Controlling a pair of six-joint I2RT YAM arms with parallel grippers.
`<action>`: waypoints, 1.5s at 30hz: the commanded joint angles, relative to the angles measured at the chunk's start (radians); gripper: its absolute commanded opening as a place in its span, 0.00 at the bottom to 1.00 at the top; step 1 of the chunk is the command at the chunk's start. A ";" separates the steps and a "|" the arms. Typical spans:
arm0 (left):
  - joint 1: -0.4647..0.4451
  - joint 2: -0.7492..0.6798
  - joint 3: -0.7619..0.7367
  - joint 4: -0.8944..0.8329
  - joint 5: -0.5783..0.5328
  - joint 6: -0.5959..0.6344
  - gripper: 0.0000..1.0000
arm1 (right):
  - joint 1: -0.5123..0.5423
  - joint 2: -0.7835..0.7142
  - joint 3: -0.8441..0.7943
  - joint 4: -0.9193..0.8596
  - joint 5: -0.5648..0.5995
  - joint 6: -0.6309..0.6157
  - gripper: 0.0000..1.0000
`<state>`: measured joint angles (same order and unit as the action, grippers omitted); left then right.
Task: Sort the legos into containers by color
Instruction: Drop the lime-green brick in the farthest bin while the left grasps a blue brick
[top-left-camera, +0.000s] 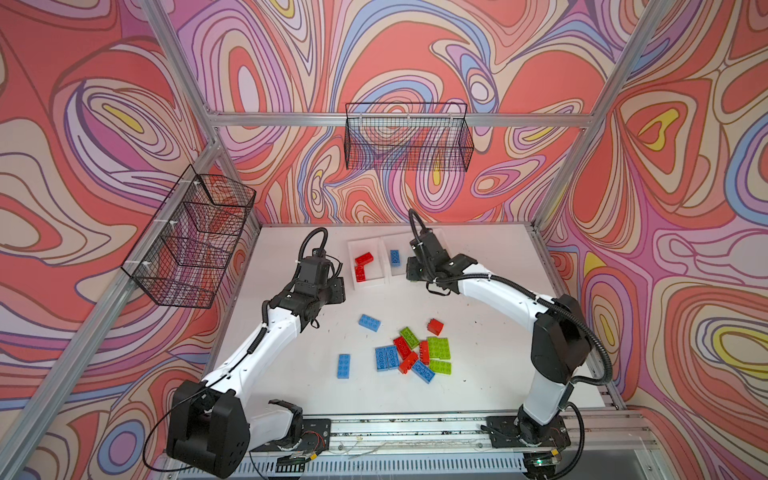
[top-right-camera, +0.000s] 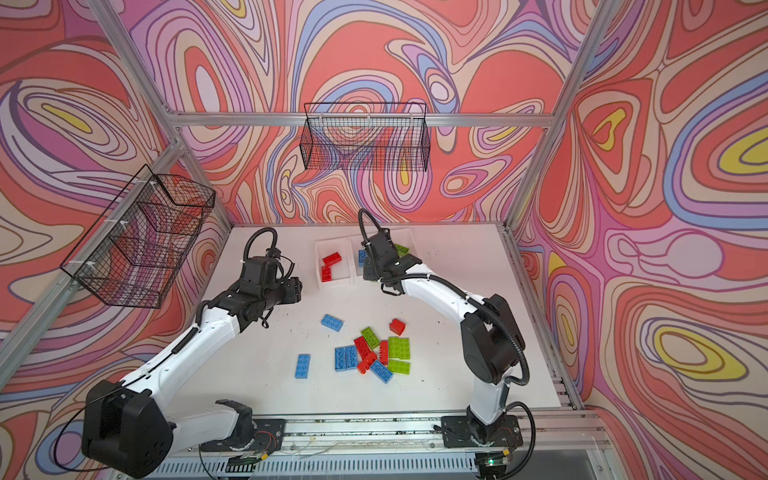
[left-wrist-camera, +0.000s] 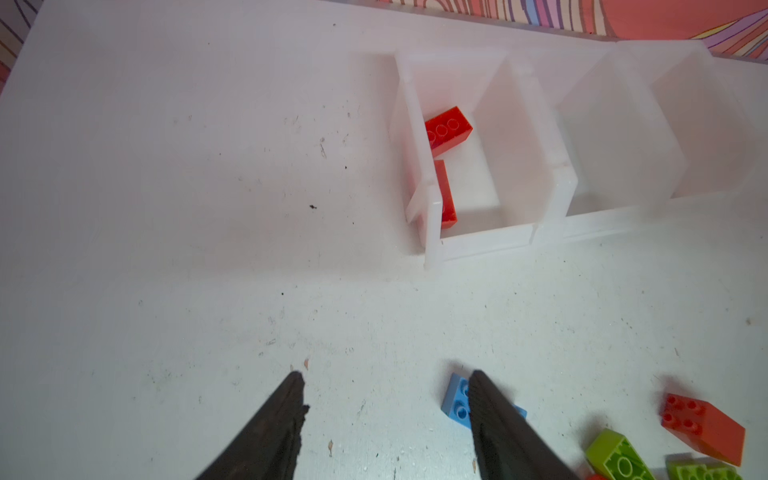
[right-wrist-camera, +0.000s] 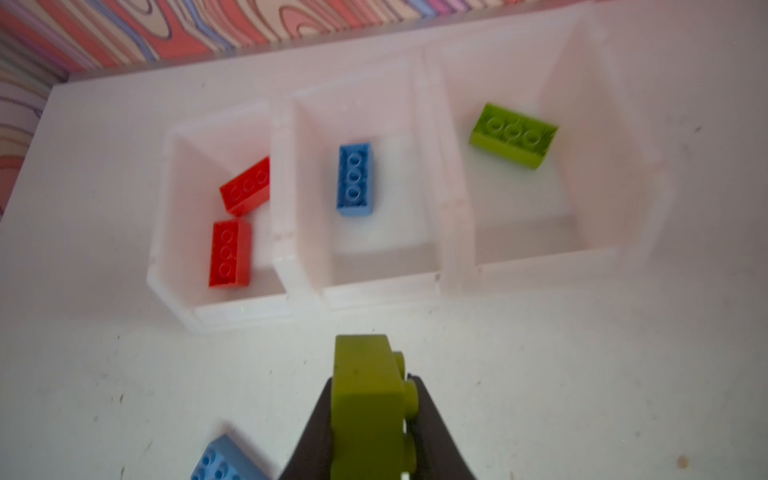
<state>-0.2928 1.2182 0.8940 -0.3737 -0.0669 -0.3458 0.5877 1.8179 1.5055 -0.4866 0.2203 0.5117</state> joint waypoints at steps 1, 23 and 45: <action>0.004 -0.069 -0.073 -0.078 0.023 -0.072 0.66 | -0.101 0.030 0.037 0.008 0.007 -0.100 0.19; -0.203 -0.207 -0.328 -0.144 -0.012 -0.348 0.67 | -0.247 0.469 0.409 0.068 -0.066 -0.243 0.46; -0.364 -0.142 -0.368 -0.203 -0.061 -0.501 0.70 | -0.282 0.259 0.234 0.182 -0.092 -0.211 0.60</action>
<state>-0.6487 1.0637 0.5365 -0.5426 -0.1070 -0.8150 0.3092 2.1242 1.7657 -0.3363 0.1333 0.2897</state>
